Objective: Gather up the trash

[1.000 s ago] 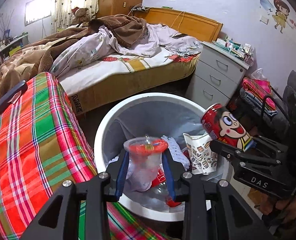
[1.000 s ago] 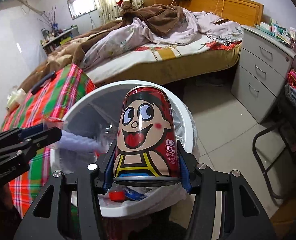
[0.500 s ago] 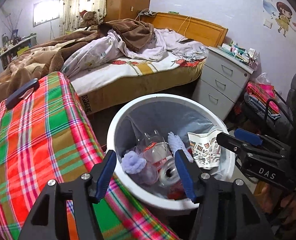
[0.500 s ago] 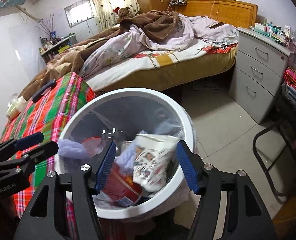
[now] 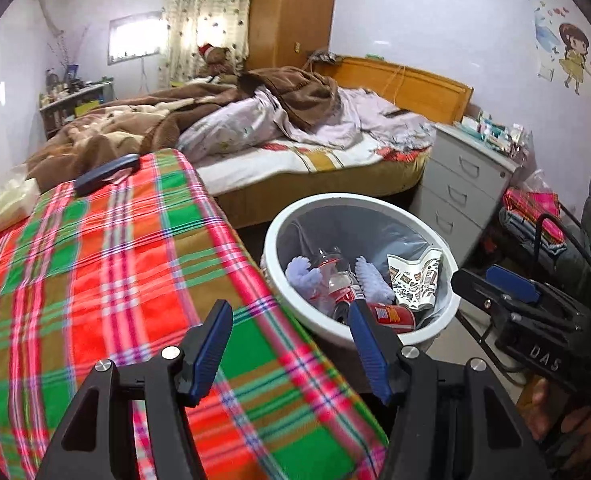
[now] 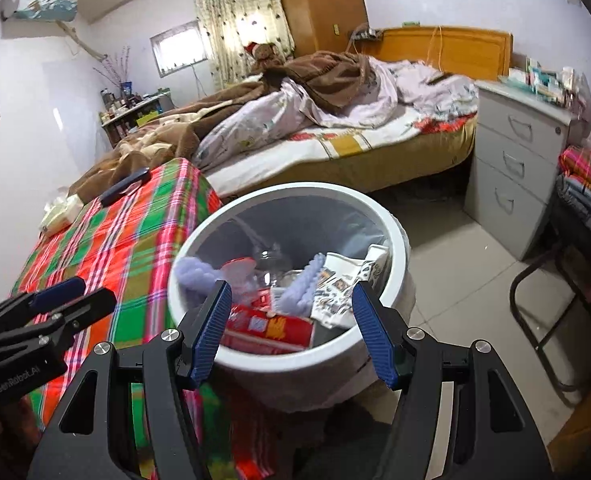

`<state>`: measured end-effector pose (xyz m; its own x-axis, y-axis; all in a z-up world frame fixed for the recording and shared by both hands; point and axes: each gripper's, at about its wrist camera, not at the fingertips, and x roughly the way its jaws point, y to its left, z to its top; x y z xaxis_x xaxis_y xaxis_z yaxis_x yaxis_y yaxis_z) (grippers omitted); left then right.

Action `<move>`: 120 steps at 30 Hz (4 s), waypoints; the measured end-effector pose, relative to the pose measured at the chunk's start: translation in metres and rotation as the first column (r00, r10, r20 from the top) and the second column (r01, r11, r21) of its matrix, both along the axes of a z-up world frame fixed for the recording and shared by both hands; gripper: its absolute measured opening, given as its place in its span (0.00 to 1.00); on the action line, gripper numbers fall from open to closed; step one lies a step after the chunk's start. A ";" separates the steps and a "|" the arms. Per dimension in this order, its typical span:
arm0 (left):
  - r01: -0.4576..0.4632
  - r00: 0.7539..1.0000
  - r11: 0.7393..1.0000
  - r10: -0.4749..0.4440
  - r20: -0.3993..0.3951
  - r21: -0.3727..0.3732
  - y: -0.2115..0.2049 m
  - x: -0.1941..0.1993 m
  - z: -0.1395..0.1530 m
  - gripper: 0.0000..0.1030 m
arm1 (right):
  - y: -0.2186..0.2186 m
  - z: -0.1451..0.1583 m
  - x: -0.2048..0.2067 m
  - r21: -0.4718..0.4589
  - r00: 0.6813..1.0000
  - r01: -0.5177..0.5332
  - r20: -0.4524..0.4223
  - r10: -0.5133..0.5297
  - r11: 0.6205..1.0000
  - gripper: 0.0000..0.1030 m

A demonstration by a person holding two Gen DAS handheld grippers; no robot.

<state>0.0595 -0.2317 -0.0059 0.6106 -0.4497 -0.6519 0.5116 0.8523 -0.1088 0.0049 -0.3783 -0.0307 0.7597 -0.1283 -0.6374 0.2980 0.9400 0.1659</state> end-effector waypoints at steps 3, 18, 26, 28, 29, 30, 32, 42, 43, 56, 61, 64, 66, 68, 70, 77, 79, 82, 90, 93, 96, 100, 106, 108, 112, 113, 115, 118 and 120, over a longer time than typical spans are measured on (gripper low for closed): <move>-0.032 0.999 1.000 0.032 0.041 -0.002 0.016 -0.019 0.003 0.59 | 0.018 0.005 -0.011 -0.048 0.999 -0.022 0.035 0.023 0.999 0.62; -0.178 0.978 0.983 0.173 0.114 0.040 0.064 -0.068 -0.009 0.59 | 0.064 -0.001 -0.038 -0.074 0.987 -0.080 0.134 0.089 0.994 0.62; -0.229 0.965 0.972 0.220 0.145 0.049 0.075 -0.075 -0.008 0.59 | 0.075 -0.005 -0.035 -0.078 0.984 -0.105 0.135 0.115 0.991 0.62; -0.232 0.963 0.972 0.223 0.148 0.046 0.076 -0.076 -0.007 0.59 | 0.077 -0.005 -0.036 -0.077 0.983 -0.109 0.140 0.119 0.991 0.62; -0.234 0.963 0.971 0.225 0.149 0.045 0.076 -0.076 -0.007 0.59 | 0.077 -0.005 -0.037 -0.076 0.982 -0.109 0.143 0.119 0.991 0.62; -0.232 0.963 0.972 0.223 0.151 0.044 0.076 -0.077 -0.007 0.59 | 0.078 -0.005 -0.038 -0.075 0.982 -0.111 0.145 0.121 0.991 0.62; -0.234 0.963 0.971 0.225 0.151 0.044 0.076 -0.078 -0.007 0.59 | 0.079 -0.004 -0.038 -0.076 0.982 -0.113 0.145 0.123 0.991 0.62; -0.239 0.964 0.970 0.231 0.135 0.044 0.078 -0.076 -0.006 0.59 | 0.081 -0.006 -0.037 -0.073 0.982 -0.119 0.139 0.128 0.990 0.62; -0.241 0.963 0.970 0.233 0.135 0.044 0.078 -0.076 -0.006 0.59 | 0.081 -0.005 -0.037 -0.071 0.982 -0.117 0.138 0.126 0.990 0.62; -0.245 0.962 0.969 0.238 0.132 0.041 0.083 -0.077 -0.006 0.59 | 0.083 -0.003 -0.036 -0.075 0.982 -0.118 0.141 0.128 0.990 0.62; -0.245 0.963 0.969 0.238 0.128 0.038 0.083 -0.076 -0.006 0.59 | 0.084 -0.004 -0.035 -0.076 0.982 -0.117 0.142 0.127 0.990 0.62; -0.246 0.962 0.968 0.240 0.129 0.037 0.083 -0.077 -0.006 0.59 | 0.083 -0.004 -0.036 -0.075 0.982 -0.118 0.142 0.128 0.990 0.62; -0.246 0.962 0.969 0.240 0.129 0.037 0.083 -0.077 -0.007 0.59 | 0.083 -0.004 -0.035 -0.075 0.982 -0.118 0.141 0.127 0.990 0.62; -0.248 0.962 0.968 0.241 0.129 0.037 0.083 -0.077 -0.007 0.59 | 0.083 -0.004 -0.036 -0.074 0.981 -0.119 0.142 0.128 0.990 0.62; -0.247 0.962 0.968 0.241 0.130 0.037 0.083 -0.077 -0.007 0.59 | 0.083 -0.003 -0.036 -0.075 0.981 -0.116 0.144 0.126 0.990 0.62; -0.248 0.961 0.968 0.242 0.133 0.036 0.082 -0.078 -0.007 0.59 | 0.084 -0.003 -0.037 -0.076 0.981 -0.116 0.148 0.126 0.990 0.62; -0.248 0.961 0.968 0.241 0.133 0.037 0.082 -0.078 -0.007 0.59 | 0.085 -0.002 -0.038 -0.078 0.981 -0.114 0.148 0.125 0.990 0.62; -0.248 0.961 0.968 0.241 0.134 0.037 0.082 -0.079 -0.007 0.59 | 0.085 -0.002 -0.038 -0.077 0.981 -0.115 0.148 0.126 0.990 0.62; -0.249 0.961 0.968 0.242 0.134 0.036 0.082 -0.079 -0.008 0.59 | 0.085 -0.002 -0.039 -0.076 0.980 -0.118 0.150 0.128 0.990 0.62; -0.251 0.960 0.967 0.244 0.134 0.036 0.082 -0.078 -0.008 0.59 | 0.085 -0.002 -0.039 -0.077 0.980 -0.118 0.151 0.128 0.990 0.62; -0.251 0.960 0.967 0.245 0.134 0.036 0.083 -0.079 -0.008 0.59 | 0.085 -0.002 -0.040 -0.077 0.981 -0.116 0.149 0.127 0.990 0.62; -0.252 0.960 0.967 0.245 0.134 0.035 0.083 -0.080 -0.008 0.59 | 0.085 -0.001 -0.041 -0.078 0.980 -0.117 0.150 0.128 0.990 0.62; -0.253 0.960 0.967 0.246 0.136 0.035 0.084 -0.080 -0.007 0.59 | 0.085 0.000 -0.040 -0.078 0.981 -0.116 0.149 0.126 0.990 0.62; -0.252 0.960 0.967 0.245 0.136 0.035 0.083 -0.080 -0.007 0.59 | 0.085 0.000 -0.041 -0.077 0.980 -0.117 0.151 0.127 0.990 0.62; -0.254 0.959 0.967 0.247 0.137 0.034 0.084 -0.081 -0.007 0.59 | 0.085 0.001 -0.040 -0.078 0.980 -0.117 0.150 0.128 0.990 0.62; -0.253 0.959 0.967 0.246 0.137 0.035 0.084 -0.080 -0.007 0.59 | 0.085 0.002 -0.040 -0.079 0.980 -0.116 0.150 0.127 0.990 0.62; -0.254 0.959 0.967 0.247 0.136 0.034 0.084 -0.080 -0.007 0.59 | 0.086 0.002 -0.040 -0.081 0.981 -0.115 0.150 0.126 0.990 0.62; -0.253 0.960 0.967 0.246 0.136 0.035 0.084 -0.080 -0.007 0.59 | 0.086 0.003 -0.040 -0.081 0.980 -0.117 0.150 0.128 0.990 0.62; -0.253 0.959 0.967 0.247 0.136 0.034 0.084 -0.080 -0.007 0.59 | 0.087 0.002 -0.039 -0.082 0.980 -0.118 0.149 0.129 0.990 0.62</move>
<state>-0.0208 -0.1473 -0.0126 0.7801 -0.2403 -0.5776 0.2883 0.9575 -0.0090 -0.0343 -0.2916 -0.0283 0.8608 -0.0688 -0.5042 0.1551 0.9792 0.1311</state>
